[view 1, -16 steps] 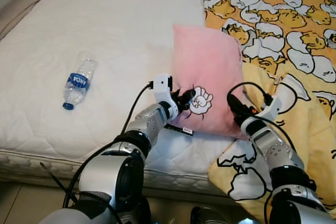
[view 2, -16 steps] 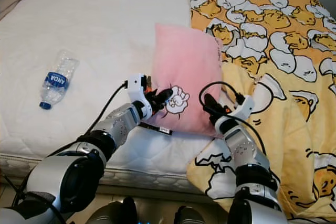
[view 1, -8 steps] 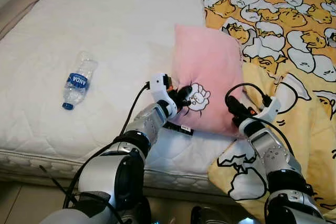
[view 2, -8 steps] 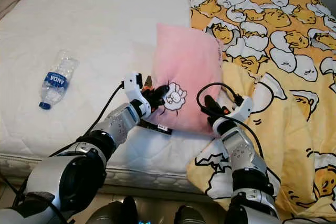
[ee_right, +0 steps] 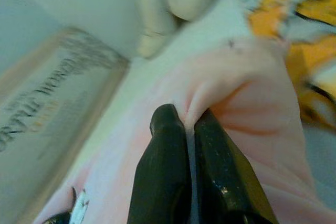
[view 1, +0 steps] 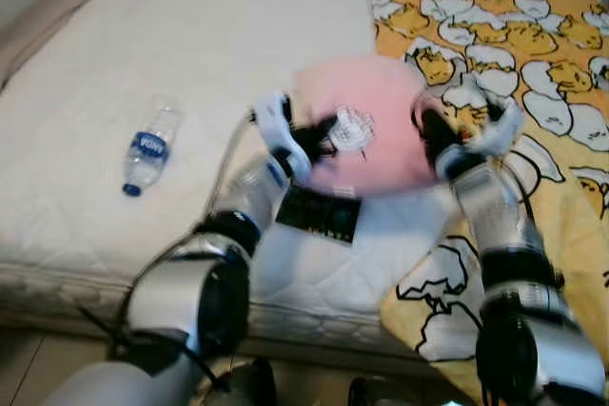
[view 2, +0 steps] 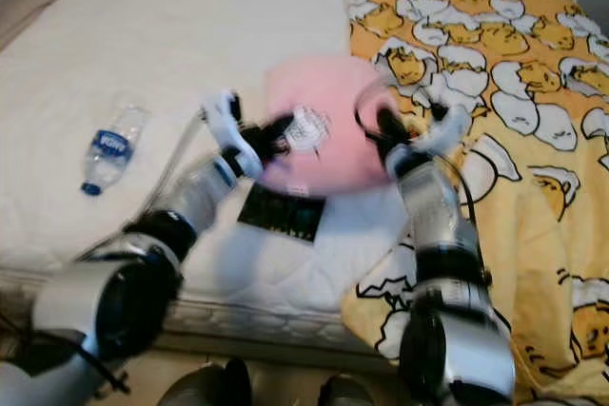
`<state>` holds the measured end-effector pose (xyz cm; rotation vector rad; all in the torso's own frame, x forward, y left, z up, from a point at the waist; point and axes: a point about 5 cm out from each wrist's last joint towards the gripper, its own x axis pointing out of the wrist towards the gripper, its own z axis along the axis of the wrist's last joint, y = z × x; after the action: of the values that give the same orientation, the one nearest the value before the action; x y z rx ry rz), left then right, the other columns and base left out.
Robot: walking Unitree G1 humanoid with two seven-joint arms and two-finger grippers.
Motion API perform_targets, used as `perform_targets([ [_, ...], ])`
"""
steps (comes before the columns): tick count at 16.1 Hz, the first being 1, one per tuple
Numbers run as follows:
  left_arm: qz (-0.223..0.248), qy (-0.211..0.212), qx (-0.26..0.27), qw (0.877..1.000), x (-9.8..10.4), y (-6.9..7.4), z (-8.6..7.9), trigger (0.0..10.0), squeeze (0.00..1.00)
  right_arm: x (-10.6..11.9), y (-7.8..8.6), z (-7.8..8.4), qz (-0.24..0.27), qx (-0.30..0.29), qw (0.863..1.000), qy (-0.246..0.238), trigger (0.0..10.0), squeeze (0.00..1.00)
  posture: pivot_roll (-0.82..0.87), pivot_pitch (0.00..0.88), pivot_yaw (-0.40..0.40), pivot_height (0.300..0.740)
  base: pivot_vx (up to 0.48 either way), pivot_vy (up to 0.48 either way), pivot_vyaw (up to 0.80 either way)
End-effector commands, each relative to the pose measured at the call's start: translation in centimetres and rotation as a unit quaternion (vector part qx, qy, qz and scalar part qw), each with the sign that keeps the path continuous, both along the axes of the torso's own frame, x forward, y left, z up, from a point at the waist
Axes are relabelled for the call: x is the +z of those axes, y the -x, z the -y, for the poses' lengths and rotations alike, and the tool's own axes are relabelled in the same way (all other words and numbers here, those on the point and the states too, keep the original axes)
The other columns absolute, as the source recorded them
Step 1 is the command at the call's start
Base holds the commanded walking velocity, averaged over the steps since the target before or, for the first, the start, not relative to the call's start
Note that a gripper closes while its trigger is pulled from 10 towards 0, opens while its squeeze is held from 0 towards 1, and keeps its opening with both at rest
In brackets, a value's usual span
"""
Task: Clean up the room
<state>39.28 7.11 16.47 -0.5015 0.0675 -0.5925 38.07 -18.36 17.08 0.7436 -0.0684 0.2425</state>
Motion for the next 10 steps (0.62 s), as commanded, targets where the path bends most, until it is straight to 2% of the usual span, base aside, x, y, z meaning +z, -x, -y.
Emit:
perform_targets([
  [1,0.062,-0.023,0.003,0.998,2.5,-0.7,-0.9,0.0,0.00,1.3,-0.3,0.7,0.027,-0.019,0.999,0.007,0.0,0.00,-0.08,0.000,-0.013,0.740,0.000,0.000,0.00],
  [2,0.098,-0.048,0.022,0.994,4.0,-1.1,-2.3,0.0,0.00,2.7,-0.8,0.5,0.047,-0.022,0.998,0.022,0.0,0.00,-0.07,0.000,-0.018,0.740,0.000,0.000,0.00],
  [3,0.109,-0.056,0.029,0.992,4.5,-1.3,-2.8,0.0,0.00,3.2,-1.0,0.4,0.054,-0.022,0.998,0.027,0.0,0.00,-0.07,0.000,-0.018,0.740,0.000,0.000,0.00],
  [5,0.180,-0.118,0.083,0.973,7.5,-1.7,-6.0,0.0,0.00,6.2,-1.6,0.5,0.102,-0.058,0.986,0.122,0.0,0.00,-0.04,0.000,-0.036,0.740,0.000,0.000,0.00],
  [7,0.198,-0.149,0.099,0.964,7.9,-1.7,-6.8,0.0,0.00,6.8,-1.6,0.7,0.114,-0.073,0.981,0.140,0.0,0.00,-0.03,0.000,-0.041,0.740,0.000,0.000,0.00],
  [8,0.196,-0.147,0.098,0.964,7.8,-1.7,-6.9,0.0,0.00,6.8,-1.6,0.8,0.118,-0.082,0.978,0.152,0.0,0.00,-0.03,0.000,-0.042,0.740,0.000,0.000,0.00],
  [10,0.199,-0.158,0.100,0.962,7.5,-1.6,-7.0,0.0,0.00,6.3,-1.5,0.7,0.113,-0.082,0.975,0.174,0.0,0.00,-0.03,0.000,-0.038,0.740,0.000,0.480,0.00],
])
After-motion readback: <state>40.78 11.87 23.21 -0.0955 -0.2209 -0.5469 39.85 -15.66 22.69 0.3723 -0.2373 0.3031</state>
